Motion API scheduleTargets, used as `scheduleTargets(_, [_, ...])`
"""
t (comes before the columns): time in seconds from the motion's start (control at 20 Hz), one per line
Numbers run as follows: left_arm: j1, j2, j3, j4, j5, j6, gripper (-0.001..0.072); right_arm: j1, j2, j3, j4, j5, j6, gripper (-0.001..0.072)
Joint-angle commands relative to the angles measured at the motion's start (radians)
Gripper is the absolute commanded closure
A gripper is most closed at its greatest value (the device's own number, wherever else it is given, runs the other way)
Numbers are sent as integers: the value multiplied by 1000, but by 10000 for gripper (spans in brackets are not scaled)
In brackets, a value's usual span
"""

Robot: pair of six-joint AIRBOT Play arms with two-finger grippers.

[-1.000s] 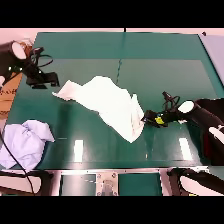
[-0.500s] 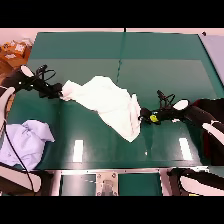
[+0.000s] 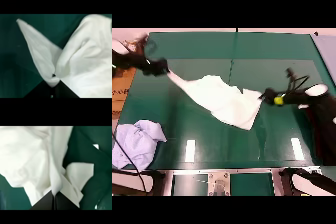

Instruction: Fold the shirts.

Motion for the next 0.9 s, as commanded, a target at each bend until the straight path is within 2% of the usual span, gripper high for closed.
scheduleTargets(0.0, [1, 145, 188, -6, -22, -21, 686, -103, 148, 158, 2, 93, -13, 698])
scheduleTargets(0.2, [1, 342, 387, -7, -5, -30, 685, -209, 364, 349, -9, 106, -34, 697])
scheduleTargets(0.45, [1, 536, 409, -6, 141, -33, 685, -257, 575, 473, -26, 60, -39, 698])
scheduleTargets(0.65, [1, 512, 380, -7, 182, -35, 685, -257, 646, 472, -40, 66, -38, 697])
scheduleTargets(0.85, [1, 363, 327, -27, 161, -22, 685, -257, 634, 414, -41, 134, -38, 697])
